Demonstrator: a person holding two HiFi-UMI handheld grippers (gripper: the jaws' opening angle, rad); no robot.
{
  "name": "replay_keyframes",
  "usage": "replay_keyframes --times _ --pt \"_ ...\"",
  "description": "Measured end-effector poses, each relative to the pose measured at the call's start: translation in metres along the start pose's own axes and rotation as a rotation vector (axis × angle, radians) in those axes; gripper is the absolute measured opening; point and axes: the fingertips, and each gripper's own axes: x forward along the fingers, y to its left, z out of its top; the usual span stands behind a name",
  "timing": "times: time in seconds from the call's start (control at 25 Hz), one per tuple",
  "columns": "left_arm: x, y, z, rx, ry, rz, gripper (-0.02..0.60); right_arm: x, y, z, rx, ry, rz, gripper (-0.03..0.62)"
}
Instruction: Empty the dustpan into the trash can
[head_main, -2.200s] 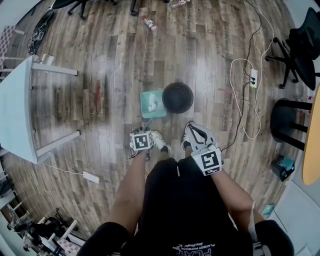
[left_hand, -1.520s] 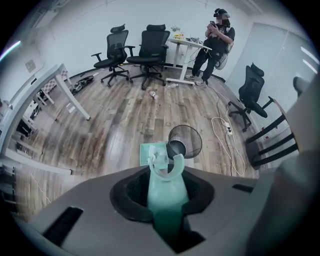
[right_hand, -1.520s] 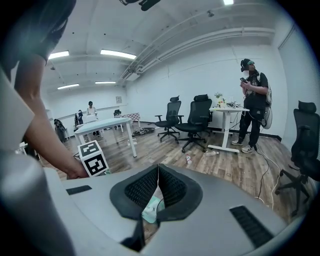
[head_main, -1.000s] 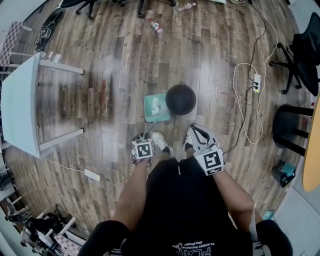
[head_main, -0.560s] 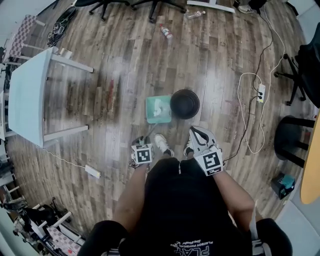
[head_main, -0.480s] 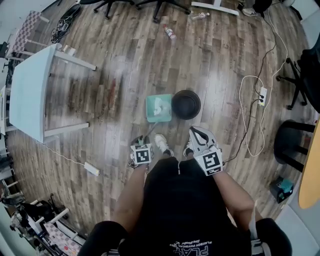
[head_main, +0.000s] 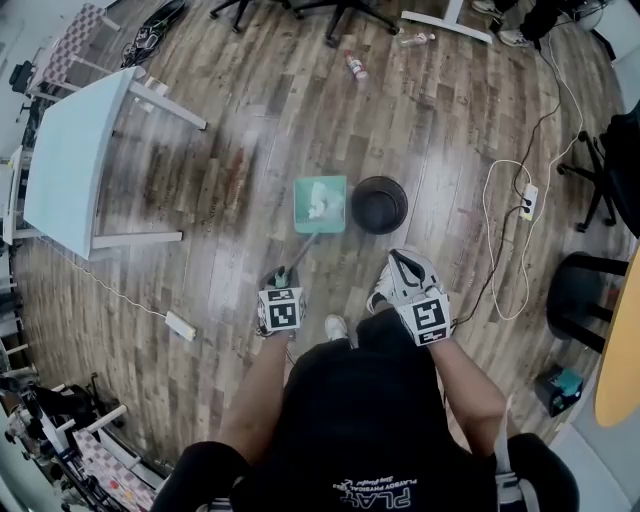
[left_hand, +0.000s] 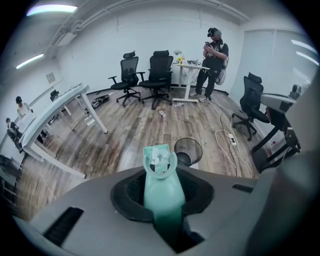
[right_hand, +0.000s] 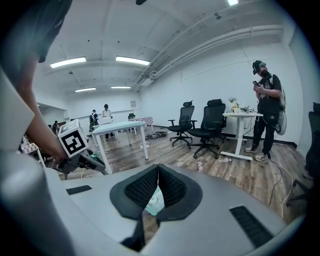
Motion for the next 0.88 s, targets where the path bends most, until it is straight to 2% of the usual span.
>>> replay_keyframes --times 0.2,0.52,0.8,0.88 --pt "-0.019 0.008 -0.017 0.026 -0.069 -0.045 0.097 -0.028 0.032 0.000 -0.013 -0.012 -0.075 0.025" --pt "-0.057 0.026 -0.034 0.156 -0.176 -0.080 0.097 -0.085 0.094 -0.001 -0.011 -0.040 -0.206 0.025" --pt "-0.088 0.044 -0.042 0.140 -0.238 -0.089 0.097 -0.117 0.143 0.003 -0.026 -0.054 -0.235 0.025" --pt "-0.101 0.047 -0.038 0.157 -0.269 -0.093 0.097 -0.119 0.152 0.006 -0.022 -0.060 -0.241 0.025"
